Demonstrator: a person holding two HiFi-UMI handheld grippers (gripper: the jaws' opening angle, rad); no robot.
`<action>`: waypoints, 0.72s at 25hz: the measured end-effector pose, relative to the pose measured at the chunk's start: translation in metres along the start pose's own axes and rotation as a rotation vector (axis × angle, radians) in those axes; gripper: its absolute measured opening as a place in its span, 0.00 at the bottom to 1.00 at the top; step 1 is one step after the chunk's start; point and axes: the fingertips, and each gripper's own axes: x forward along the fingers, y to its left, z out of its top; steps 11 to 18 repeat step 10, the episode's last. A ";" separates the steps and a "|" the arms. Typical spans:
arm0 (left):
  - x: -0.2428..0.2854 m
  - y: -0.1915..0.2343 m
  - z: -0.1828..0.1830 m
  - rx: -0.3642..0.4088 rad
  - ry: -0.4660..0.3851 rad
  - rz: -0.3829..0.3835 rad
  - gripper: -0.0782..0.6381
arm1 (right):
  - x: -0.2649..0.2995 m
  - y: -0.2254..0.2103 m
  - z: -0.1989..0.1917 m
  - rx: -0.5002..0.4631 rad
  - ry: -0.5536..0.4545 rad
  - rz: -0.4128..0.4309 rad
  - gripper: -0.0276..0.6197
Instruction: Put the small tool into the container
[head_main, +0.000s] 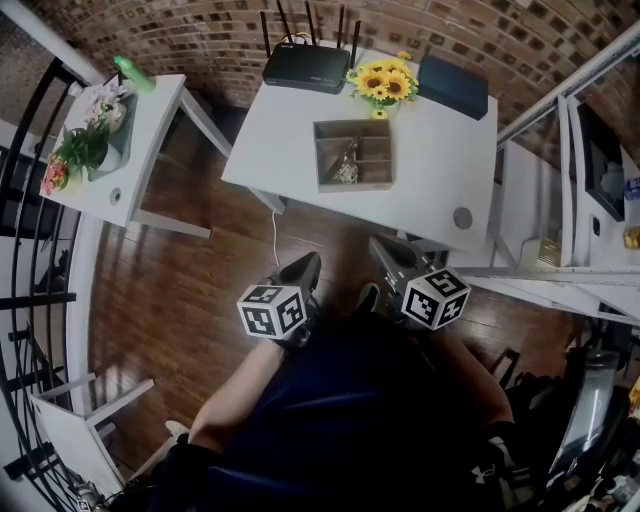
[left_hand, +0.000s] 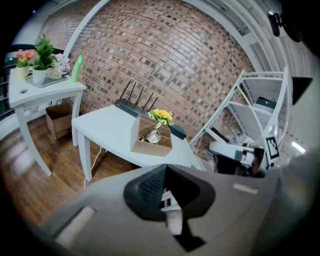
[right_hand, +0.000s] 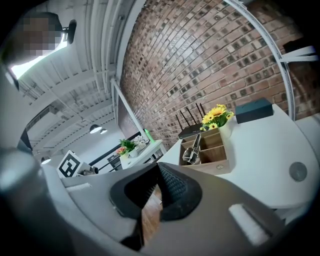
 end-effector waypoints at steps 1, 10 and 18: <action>0.000 0.000 0.000 0.001 0.001 0.000 0.11 | 0.000 0.000 0.000 -0.002 -0.001 0.000 0.06; 0.004 -0.001 0.000 0.002 0.004 -0.004 0.11 | -0.002 -0.002 0.003 -0.024 -0.010 -0.011 0.06; 0.004 -0.001 0.000 0.002 0.004 -0.004 0.11 | -0.002 -0.002 0.003 -0.024 -0.010 -0.011 0.06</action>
